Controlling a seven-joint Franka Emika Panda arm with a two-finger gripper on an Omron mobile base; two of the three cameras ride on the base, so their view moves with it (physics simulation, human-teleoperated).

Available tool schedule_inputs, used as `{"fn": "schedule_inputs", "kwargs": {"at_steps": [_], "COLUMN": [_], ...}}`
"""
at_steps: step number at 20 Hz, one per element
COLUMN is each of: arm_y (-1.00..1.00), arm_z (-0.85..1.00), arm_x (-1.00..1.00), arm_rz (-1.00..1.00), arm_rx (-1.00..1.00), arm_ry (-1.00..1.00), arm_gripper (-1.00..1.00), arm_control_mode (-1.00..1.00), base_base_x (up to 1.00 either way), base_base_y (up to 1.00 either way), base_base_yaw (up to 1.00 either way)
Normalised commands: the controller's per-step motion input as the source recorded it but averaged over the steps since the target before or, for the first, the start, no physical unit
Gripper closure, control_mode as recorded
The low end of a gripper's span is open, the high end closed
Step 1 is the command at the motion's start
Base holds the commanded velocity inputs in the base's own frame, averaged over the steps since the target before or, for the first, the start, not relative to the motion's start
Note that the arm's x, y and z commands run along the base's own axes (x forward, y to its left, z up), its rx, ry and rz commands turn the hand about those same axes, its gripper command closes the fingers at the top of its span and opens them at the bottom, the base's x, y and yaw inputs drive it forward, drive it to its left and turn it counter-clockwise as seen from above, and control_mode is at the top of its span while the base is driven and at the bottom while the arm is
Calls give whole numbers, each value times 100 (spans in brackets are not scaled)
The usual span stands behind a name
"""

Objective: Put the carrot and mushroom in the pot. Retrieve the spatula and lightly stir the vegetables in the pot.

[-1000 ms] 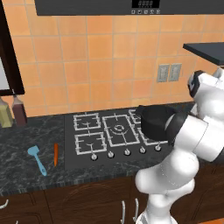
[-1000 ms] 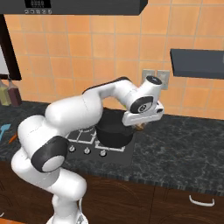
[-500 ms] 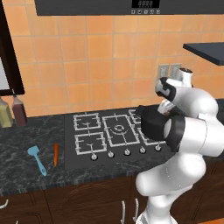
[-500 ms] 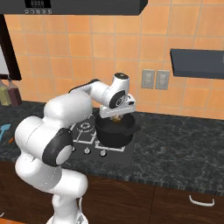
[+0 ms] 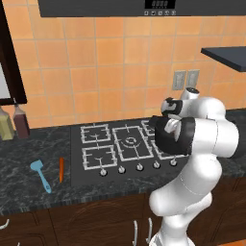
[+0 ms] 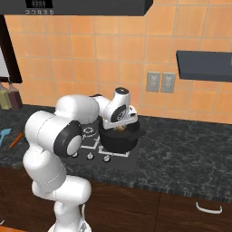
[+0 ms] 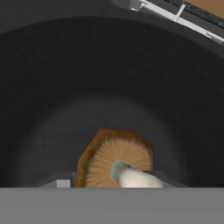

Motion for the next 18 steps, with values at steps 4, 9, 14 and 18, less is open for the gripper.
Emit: {"fn": "schedule_inputs", "kwargs": {"at_steps": [4, 9, 14, 18], "arm_y": [0, 1, 26, 58], "arm_z": [2, 36, 71, 22], "arm_x": [0, -13, -85, -100], "arm_rz": [0, -3, -2, 0], "arm_rx": [0, 0, 3, 7], "arm_ry": [-4, -1, 1, 0], "arm_gripper": [-100, -100, -100, -100], "arm_control_mode": [-100, -100, -100, -100], "base_base_x": [0, 0, 0, 0], "base_base_y": [0, 0, 0, 0], "base_base_yaw": [0, 0, 0, 0]}}
